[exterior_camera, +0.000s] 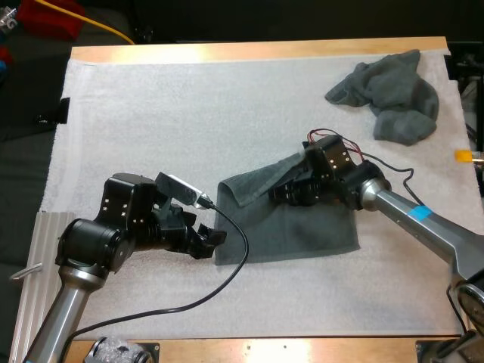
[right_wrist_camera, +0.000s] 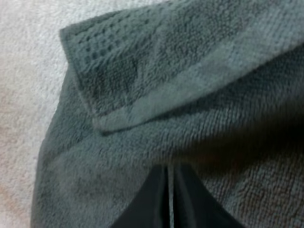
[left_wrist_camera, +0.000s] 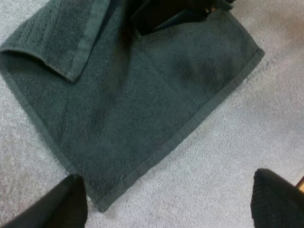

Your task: Pick towel from pile, fold and stack

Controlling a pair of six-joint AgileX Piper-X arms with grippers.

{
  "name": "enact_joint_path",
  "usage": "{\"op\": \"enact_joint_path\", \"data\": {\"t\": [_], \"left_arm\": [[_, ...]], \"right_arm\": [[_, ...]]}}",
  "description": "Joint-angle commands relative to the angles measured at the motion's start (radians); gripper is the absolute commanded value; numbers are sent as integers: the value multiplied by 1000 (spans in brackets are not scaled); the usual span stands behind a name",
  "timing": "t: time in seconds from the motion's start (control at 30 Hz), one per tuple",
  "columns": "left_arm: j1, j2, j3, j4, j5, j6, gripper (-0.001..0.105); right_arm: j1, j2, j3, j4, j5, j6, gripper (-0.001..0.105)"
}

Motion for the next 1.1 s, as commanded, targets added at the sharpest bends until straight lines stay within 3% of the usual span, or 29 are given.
{"op": "enact_joint_path", "data": {"t": [0.0, 1.07], "left_arm": [[-5, -8, -4, -4, -8, 0, 69], [-5, -8, -4, -4, 9, 0, 69]], "right_arm": [[0, 1, -13, -11, -1, -4, 1], [0, 166, -111, -90, 43, 74, 1]]}}
